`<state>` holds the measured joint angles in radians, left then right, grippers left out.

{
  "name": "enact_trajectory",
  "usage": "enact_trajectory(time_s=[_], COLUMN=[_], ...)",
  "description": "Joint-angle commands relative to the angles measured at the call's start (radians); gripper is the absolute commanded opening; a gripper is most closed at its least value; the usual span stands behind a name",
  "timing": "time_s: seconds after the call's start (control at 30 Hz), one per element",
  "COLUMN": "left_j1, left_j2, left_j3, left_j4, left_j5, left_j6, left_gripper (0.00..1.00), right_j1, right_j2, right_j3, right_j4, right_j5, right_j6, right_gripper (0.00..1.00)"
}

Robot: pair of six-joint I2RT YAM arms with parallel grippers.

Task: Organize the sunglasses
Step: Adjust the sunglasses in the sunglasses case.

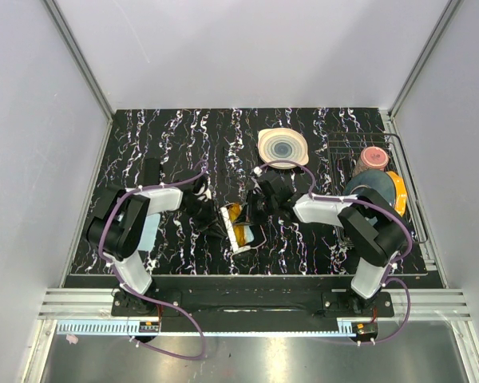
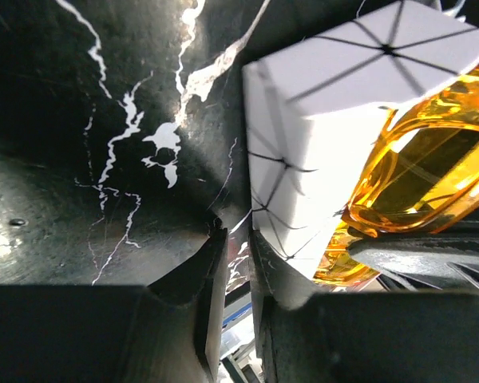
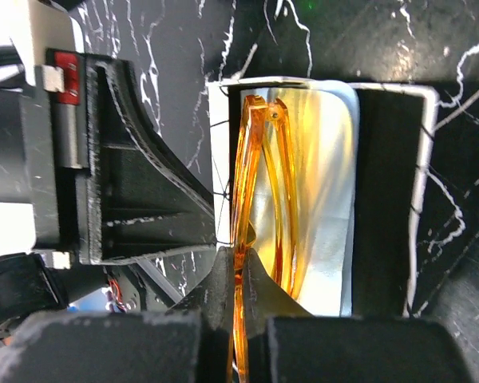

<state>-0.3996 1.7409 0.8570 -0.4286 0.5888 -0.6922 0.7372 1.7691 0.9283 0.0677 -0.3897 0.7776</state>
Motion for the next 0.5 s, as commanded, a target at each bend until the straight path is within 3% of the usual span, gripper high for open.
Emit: enact_trajectory(time_s=[0.0,0.23,0.47], left_j1=[-0.019,-0.03,-0.031], left_j2=[0.048,0.066,0.071], left_j3=[-0.013,-0.004,0.008], left_j4=[0.03,0.033,0.028], left_j5=[-0.076,-0.073,-0.104], left_j6=[0.005,0.006,0.01], left_gripper=[0.22,0.21,0.2], right_j1=[-0.004,-0.004,-0.004], right_j2=[0.013,0.043,0.078], right_j3=[-0.008,-0.013,0.014], right_j4=[0.149,0.158,0.11], right_j5=[-0.058,-0.067,-0.133], right_j6=[0.06,0.054,-0.058], right_gripper=[0.0,0.0,0.0])
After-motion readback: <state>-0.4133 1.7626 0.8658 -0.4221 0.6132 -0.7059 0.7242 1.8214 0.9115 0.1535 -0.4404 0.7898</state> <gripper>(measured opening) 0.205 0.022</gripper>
